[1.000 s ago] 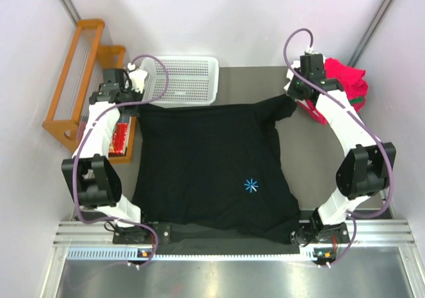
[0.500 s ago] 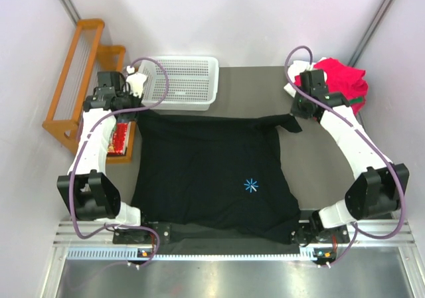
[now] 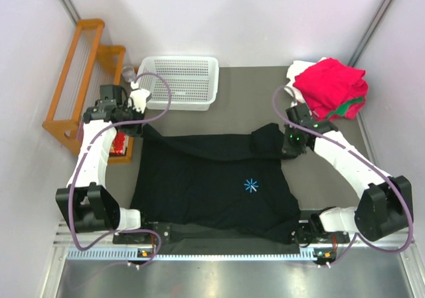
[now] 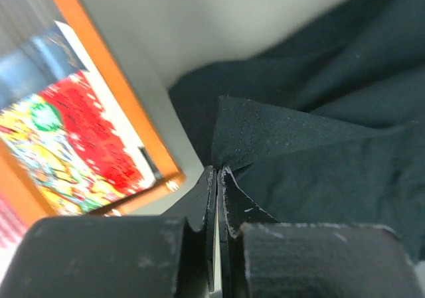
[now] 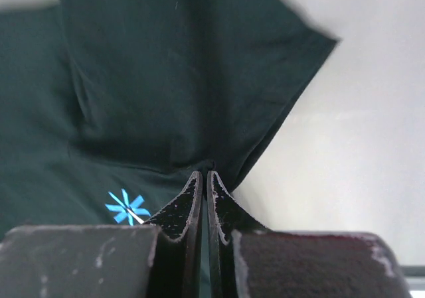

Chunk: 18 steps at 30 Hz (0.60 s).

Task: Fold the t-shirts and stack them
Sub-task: Fold the tshirt

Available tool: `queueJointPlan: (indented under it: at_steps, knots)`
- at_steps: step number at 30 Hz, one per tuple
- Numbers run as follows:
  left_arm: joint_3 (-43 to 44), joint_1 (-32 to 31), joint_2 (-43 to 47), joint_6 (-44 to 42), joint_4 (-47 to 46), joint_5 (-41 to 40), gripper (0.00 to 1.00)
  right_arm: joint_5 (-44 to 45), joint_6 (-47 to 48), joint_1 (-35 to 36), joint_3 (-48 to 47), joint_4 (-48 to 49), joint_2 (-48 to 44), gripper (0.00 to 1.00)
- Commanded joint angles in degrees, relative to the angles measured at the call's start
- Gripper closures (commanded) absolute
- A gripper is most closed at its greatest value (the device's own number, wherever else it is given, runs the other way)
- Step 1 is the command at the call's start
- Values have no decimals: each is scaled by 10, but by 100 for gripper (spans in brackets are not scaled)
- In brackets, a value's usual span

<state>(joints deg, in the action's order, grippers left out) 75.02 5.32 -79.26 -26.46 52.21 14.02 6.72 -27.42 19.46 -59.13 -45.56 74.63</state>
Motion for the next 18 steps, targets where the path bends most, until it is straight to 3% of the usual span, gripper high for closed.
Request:
queueJointPlan:
  at_steps: [1,10,18]
  knots:
    - [-46,0,44,13,11,22,100,-13,-22,29,52,5,-21,100]
    - [-208,0,43,17,-46,-21,100,-20,-35,39,85,8,-34,100]
    - [-263,0,-15,7,-118,-70,100,-21,-34,44,106,2,-42,100]
